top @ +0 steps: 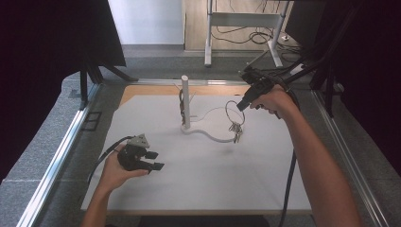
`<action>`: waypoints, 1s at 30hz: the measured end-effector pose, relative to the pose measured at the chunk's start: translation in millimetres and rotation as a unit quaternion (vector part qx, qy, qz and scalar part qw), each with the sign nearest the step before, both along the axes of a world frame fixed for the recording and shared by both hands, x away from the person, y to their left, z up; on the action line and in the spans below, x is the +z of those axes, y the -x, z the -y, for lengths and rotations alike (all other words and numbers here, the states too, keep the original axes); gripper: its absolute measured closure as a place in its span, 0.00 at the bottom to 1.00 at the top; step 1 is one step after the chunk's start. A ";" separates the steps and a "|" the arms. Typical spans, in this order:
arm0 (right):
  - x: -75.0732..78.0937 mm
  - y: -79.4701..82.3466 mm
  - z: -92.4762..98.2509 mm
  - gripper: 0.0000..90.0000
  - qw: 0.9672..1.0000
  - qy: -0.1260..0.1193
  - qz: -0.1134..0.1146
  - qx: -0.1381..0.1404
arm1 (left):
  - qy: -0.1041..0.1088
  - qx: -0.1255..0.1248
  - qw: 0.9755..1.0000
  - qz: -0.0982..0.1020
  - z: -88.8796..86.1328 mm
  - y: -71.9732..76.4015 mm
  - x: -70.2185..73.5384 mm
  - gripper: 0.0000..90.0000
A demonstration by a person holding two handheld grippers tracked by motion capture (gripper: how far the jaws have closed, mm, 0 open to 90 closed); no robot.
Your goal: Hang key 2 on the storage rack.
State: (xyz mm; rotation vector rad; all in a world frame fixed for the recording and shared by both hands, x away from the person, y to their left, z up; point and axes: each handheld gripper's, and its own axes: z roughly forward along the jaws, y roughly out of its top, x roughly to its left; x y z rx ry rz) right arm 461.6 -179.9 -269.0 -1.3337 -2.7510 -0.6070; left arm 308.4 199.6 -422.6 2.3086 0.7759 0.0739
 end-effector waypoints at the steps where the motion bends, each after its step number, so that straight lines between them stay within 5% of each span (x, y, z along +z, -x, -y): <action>1: -0.3 -1.3 -1.4 0.98 1.000 -0.001 0.000 0.001 | 0.000 0.001 1.000 0.000 0.0 0.1 0.1 0.53; 30: -2.2 -32.3 -39.1 0.98 1.000 -0.002 -0.005 0.016 | 0.008 0.002 1.000 0.001 -2.9 1.4 1.9 0.53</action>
